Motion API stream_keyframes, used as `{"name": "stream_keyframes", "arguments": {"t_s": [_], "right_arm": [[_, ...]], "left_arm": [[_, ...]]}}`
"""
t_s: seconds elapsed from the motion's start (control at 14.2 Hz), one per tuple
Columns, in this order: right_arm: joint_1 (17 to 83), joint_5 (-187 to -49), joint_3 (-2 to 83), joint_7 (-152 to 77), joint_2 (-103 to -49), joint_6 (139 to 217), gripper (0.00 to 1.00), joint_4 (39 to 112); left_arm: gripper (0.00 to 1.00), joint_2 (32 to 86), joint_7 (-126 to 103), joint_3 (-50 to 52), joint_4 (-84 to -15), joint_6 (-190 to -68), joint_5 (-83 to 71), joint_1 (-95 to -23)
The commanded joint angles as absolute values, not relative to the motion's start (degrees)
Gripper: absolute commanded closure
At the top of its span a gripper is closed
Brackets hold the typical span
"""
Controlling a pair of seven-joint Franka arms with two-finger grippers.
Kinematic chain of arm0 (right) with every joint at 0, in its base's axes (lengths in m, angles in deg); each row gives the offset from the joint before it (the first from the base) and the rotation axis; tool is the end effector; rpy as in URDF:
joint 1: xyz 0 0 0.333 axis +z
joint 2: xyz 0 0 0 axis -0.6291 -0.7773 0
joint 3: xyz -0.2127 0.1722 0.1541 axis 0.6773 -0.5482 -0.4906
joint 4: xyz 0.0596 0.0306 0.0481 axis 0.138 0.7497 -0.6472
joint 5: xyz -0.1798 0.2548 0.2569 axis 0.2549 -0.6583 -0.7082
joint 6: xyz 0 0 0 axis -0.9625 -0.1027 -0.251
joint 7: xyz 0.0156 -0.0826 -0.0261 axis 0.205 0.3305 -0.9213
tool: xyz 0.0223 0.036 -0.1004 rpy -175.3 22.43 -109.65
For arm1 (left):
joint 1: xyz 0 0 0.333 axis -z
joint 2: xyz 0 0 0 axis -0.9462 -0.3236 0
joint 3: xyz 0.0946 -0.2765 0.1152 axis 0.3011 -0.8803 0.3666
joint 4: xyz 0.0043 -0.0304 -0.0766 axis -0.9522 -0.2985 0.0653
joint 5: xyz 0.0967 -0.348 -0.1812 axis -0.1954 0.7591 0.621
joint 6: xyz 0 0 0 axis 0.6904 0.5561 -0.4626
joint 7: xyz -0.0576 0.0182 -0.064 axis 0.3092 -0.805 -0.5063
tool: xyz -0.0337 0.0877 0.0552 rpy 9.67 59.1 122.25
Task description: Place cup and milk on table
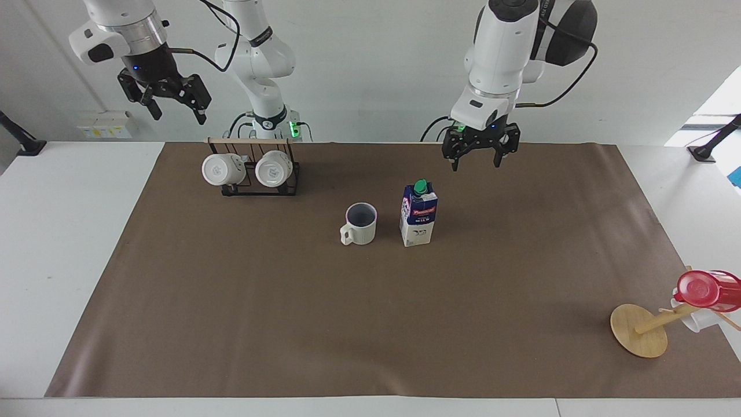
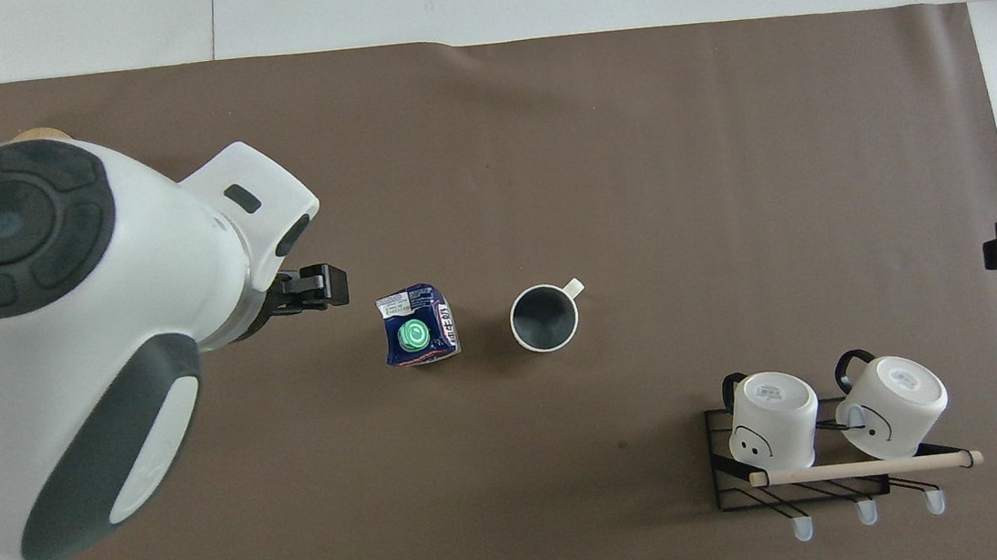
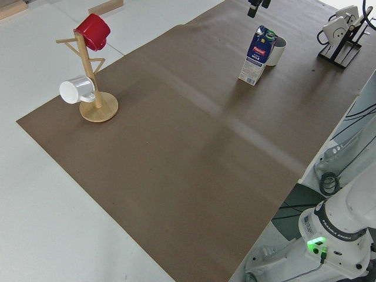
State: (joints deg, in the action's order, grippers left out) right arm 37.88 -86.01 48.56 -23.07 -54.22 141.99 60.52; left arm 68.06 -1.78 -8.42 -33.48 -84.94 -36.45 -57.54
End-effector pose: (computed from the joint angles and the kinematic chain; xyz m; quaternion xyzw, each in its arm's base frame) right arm 0.5134 -0.0183 0.6780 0.9976 -0.0678 -0.0102 0.0108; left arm 0.5202 -0.2435 0.5939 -0.9990 0.0129 -0.0236 0.0365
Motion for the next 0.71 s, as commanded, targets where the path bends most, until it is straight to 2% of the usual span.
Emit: {"name": "stream_keyframes", "arguments": {"t_s": [0.0,0.28,0.64], "right_arm": [[37.58,-86.14,48.58,-24.39,-53.15,142.67,0.00,61.77],[37.41,-86.58,48.58,-24.57,-53.24,142.59,0.00,61.68],[37.49,-86.49,48.49,-24.74,-53.24,142.67,0.00,61.68]], "left_arm": [[0.00,70.60,-8.83,-8.81,-32.86,-81.43,-36.75,-62.84],[0.00,71.92,-17.01,-8.72,-32.86,-79.05,-36.49,-69.96],[0.00,72.19,-21.16,-8.72,-32.77,-77.91,-35.00,-74.71]]}}
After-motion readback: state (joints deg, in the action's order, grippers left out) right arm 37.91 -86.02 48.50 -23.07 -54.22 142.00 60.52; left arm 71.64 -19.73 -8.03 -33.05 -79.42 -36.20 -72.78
